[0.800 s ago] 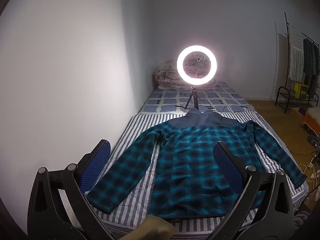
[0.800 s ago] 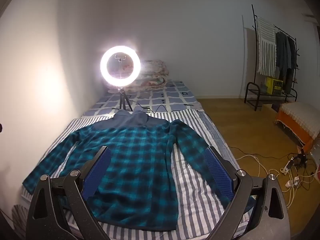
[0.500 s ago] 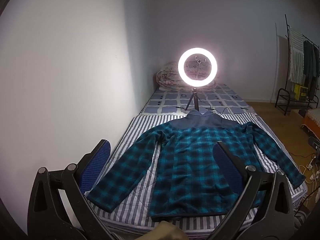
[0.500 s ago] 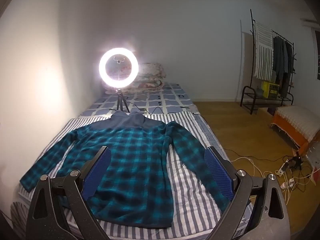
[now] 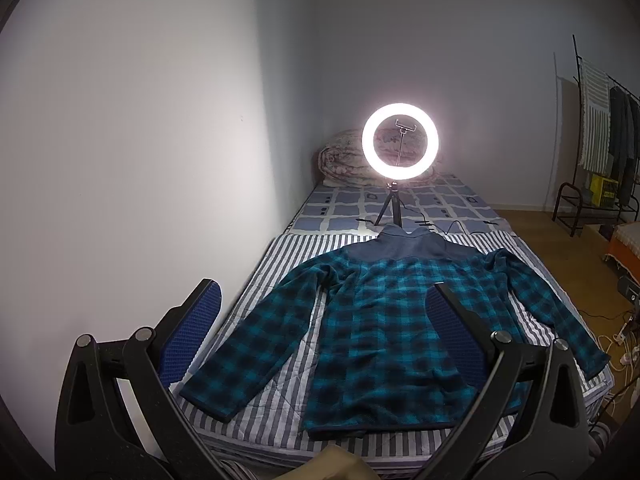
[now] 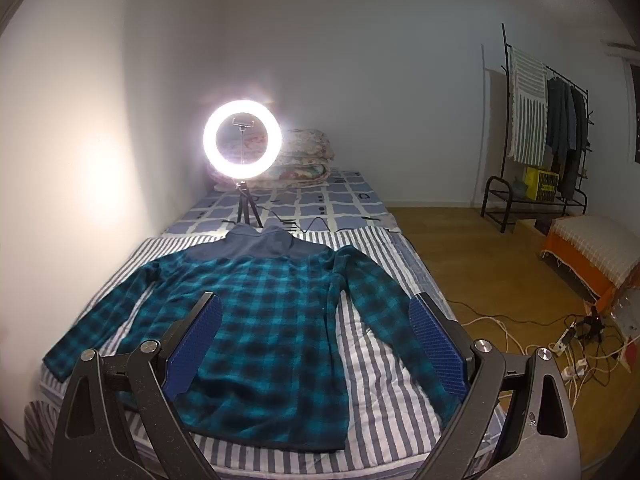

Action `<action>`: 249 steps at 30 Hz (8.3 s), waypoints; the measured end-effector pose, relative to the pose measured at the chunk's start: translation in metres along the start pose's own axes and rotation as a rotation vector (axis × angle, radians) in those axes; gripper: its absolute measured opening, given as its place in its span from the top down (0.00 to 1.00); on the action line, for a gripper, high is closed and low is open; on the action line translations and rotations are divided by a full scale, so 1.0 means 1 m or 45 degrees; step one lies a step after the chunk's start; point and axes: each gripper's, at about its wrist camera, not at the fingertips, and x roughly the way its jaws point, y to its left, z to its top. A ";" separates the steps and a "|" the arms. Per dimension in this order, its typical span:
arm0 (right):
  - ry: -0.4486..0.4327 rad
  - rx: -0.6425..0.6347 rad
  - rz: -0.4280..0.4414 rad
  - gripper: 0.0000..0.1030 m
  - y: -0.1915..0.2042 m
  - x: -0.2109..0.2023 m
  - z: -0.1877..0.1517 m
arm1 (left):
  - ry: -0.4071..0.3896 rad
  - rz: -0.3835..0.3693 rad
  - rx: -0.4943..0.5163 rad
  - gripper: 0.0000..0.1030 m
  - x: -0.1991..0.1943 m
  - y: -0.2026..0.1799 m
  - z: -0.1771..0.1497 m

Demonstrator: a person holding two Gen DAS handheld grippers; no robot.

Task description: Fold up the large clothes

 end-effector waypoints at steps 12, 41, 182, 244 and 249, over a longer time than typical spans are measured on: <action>-0.002 -0.005 0.008 0.08 0.004 0.003 0.002 | -0.006 0.003 -0.004 0.00 -0.001 0.004 0.002; -0.010 -0.013 0.027 0.08 0.010 0.013 -0.005 | -0.020 0.017 0.000 0.00 -0.004 0.008 0.005; 1.014 -0.258 0.885 0.99 0.404 0.458 -0.032 | 0.520 0.007 -0.200 0.48 0.197 0.172 -0.160; 0.991 -0.206 0.738 0.72 0.256 0.386 -0.071 | 0.506 -0.745 0.173 0.42 0.136 -0.030 -0.169; 0.954 -0.275 0.822 0.72 0.292 0.372 -0.052 | 0.766 -0.742 -0.279 0.46 0.190 0.007 -0.203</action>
